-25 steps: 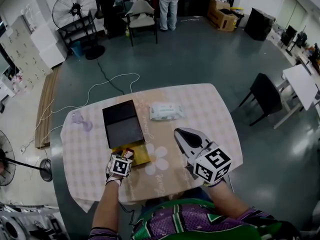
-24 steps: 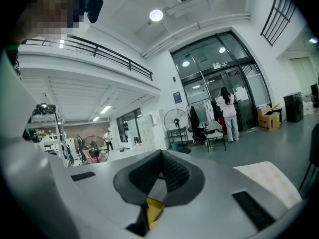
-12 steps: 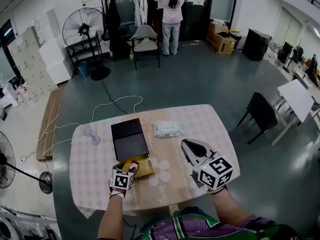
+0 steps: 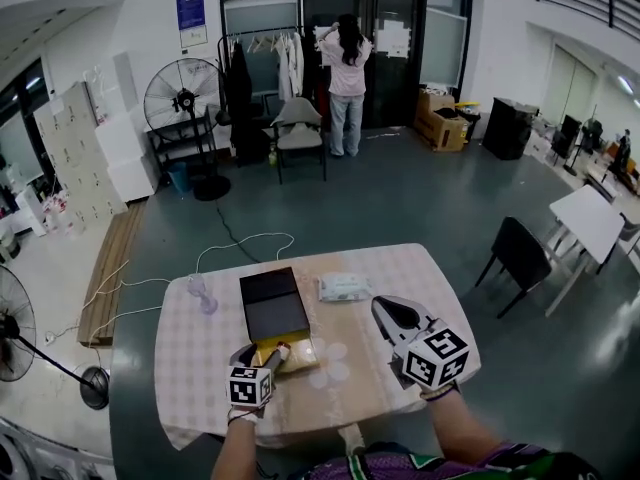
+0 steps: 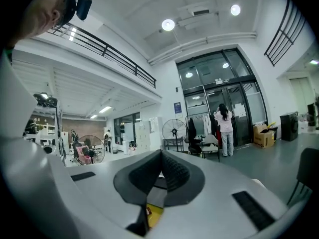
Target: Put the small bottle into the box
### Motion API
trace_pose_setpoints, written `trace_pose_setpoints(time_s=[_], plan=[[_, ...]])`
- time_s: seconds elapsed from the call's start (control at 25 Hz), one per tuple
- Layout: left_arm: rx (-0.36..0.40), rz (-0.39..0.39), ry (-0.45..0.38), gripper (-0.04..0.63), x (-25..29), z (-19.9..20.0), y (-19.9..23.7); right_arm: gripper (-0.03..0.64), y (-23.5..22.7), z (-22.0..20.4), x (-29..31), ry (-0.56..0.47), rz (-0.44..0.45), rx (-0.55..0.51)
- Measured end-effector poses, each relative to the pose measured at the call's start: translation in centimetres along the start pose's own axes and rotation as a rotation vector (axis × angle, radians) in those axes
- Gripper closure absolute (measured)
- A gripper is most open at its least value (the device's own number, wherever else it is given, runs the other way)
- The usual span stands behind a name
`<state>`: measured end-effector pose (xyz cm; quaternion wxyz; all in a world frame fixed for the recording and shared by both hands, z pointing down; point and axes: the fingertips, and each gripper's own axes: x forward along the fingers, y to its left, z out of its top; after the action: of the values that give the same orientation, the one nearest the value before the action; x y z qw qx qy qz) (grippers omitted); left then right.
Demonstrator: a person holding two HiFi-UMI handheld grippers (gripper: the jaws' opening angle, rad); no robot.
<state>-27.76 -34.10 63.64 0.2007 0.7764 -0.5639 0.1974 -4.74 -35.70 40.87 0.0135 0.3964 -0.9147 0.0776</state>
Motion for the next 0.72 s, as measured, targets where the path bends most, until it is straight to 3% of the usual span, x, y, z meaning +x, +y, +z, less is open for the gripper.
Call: trace_pose_setpoints(time_s=[0.24, 0.72], plan=[[-0.013, -0.025, -0.156, 0.33, -6.6, 4.2, -1.7, 0.611, 3.2, 1.3, -2.5, -0.039, -0.012, -0.002], [0.062, -0.07, -0.471, 0.342, -21.0, 10.4, -6.0, 0.611, 8.0, 0.9, -7.8, -0.062, -0.049, -0.015]])
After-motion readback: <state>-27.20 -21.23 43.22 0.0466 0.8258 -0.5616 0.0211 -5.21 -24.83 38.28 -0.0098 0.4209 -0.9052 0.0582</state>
